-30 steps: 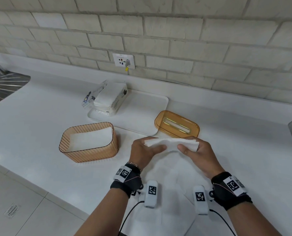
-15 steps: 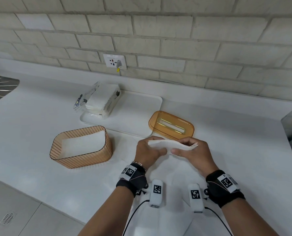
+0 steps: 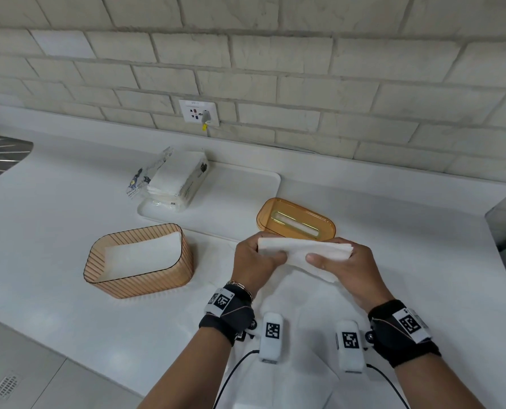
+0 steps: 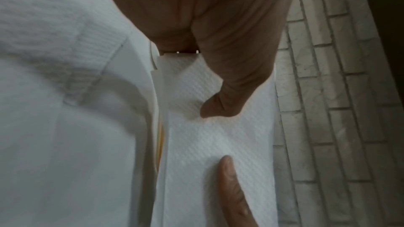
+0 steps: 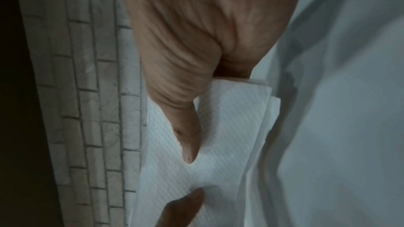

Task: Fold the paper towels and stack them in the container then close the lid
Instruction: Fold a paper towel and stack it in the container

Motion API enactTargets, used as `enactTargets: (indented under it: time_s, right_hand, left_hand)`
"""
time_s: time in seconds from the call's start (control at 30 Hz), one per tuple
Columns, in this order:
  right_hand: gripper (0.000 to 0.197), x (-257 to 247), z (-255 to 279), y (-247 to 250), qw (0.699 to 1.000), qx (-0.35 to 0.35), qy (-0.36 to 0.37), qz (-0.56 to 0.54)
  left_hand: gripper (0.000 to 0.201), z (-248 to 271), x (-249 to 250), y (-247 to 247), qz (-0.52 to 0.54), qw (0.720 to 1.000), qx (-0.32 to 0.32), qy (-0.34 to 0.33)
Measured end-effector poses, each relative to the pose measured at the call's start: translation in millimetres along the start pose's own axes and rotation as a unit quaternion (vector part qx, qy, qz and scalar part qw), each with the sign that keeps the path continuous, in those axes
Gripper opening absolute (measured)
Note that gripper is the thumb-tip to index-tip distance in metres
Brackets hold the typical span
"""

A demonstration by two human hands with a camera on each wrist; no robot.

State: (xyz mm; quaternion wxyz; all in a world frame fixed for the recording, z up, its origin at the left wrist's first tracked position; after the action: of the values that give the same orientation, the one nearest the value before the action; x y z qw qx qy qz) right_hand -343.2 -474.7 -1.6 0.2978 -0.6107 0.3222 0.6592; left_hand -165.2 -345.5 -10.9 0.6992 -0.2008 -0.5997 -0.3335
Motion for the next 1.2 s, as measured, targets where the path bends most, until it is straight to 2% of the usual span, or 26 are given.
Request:
enactTargets:
  time_s: [0.13,0.2,0.33,0.43,0.57,0.8,0.97,1.1,1.13,1.2]
  right_hand:
    - [0.035,23,-2,3,0.996,-0.025,-0.051,0.069]
    - [0.035,28,-3,4,0.994,-0.008,-0.067,0.081]
    - [0.024,-2,0,8,1.000,0.006,-0.028,-0.010]
    - [0.022,-26,0,5,0.994,-0.007,-0.006,-0.104]
    - [0.029,-35,-1,-17,0.992,-0.045,0.005,-0.116]
    - [0.046,-11,6,-41,0.994,-0.086,-0.032,-0.058]
    - [0.061,-19,7,-44,0.990,-0.135,-0.020,-0.025]
    - [0.088,-17,1,-33,0.985,-0.170,-0.019,0.023]
    - [0.087,-14,1,-29,0.984,-0.167,-0.024,0.050]
    - [0.058,-6,-1,-17,0.985,-0.145,-0.029,0.091]
  left_hand:
    - [0.032,-3,-7,1,-0.092,0.995,-0.009,0.025]
    - [0.034,-3,-9,4,-0.130,0.991,-0.009,0.018]
    - [0.026,-4,-3,17,-0.125,0.992,-0.003,-0.004]
    - [0.022,-5,2,19,-0.159,0.987,-0.035,-0.013]
    - [0.025,4,7,3,-0.203,0.975,-0.085,-0.018]
    - [0.027,16,-4,-11,-0.112,0.991,-0.068,0.022]
    - [0.032,19,1,-16,-0.063,0.997,-0.051,-0.008]
    - [0.033,20,20,-18,0.059,0.997,-0.050,0.023]
    - [0.032,20,23,-16,0.086,0.995,-0.050,0.030]
    - [0.034,18,27,-9,0.128,0.990,-0.036,0.049]
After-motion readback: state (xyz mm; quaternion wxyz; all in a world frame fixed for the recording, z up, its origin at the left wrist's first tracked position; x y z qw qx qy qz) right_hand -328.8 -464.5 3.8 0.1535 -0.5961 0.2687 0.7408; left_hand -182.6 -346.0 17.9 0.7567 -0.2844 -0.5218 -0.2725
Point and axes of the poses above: each hand's wrist, its own z-axis away from the middle knuckle, its own y-axis out of the back of the hand, x = y × z, the point moved 2 cm from there along -z, towards the middle knuckle, and after that the axes turned 2 degrees about y, right-handed, at the moved point
